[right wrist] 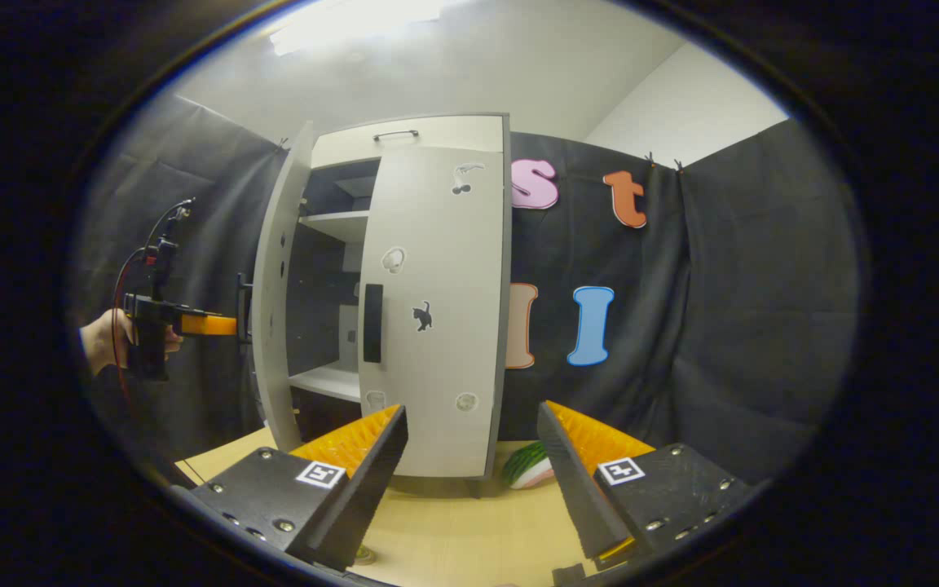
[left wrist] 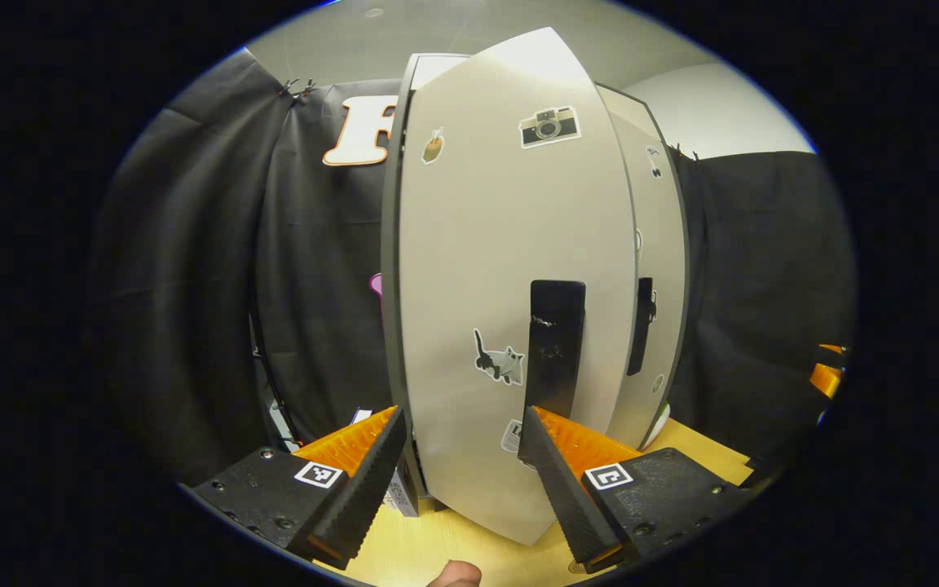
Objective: Grasp the bottle in the cabinet with the left hand and place it on the coaster, then close the right door with the right hand and the left door with the left hand.
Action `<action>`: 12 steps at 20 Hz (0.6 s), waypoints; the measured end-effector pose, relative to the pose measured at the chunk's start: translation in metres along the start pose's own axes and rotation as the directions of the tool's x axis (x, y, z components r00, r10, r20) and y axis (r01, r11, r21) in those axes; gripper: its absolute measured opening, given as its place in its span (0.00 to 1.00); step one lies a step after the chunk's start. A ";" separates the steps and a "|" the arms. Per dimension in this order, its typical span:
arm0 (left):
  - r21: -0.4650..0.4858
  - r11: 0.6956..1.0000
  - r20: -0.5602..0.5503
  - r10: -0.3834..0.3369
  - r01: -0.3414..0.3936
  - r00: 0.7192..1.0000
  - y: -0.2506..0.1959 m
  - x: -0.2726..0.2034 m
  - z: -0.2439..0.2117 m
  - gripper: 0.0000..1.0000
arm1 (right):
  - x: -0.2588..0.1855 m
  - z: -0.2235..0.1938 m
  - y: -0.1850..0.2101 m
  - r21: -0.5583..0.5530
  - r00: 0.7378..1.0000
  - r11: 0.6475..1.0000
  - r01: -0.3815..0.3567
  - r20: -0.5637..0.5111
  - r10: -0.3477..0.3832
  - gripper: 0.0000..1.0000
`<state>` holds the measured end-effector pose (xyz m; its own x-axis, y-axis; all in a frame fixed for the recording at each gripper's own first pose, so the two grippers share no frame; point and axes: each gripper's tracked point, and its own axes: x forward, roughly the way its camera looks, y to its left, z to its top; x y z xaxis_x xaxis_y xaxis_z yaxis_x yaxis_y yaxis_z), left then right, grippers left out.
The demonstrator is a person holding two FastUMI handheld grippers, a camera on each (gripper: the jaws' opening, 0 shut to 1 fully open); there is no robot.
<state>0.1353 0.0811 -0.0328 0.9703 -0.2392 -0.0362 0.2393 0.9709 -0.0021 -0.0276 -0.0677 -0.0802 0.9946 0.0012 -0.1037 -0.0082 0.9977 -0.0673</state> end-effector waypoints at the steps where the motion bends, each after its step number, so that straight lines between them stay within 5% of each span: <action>1: 0.007 1.000 -0.002 0.000 0.000 1.000 -0.003 0.002 -0.001 0.93 | -0.001 -0.001 -0.001 0.000 1.000 1.000 0.003 -0.004 -0.003 0.97; 12: 0.013 1.000 0.003 0.015 -0.015 1.000 -0.017 -0.001 -0.005 0.93 | -0.010 -0.004 -0.002 0.004 1.000 1.000 0.019 -0.011 -0.019 0.97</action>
<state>0.1305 0.0646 -0.0376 0.9739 -0.2245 -0.0331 0.2250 0.9743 0.0119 -0.0380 -0.0702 -0.0832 0.9934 -0.0184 -0.1136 0.0110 0.9978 -0.0654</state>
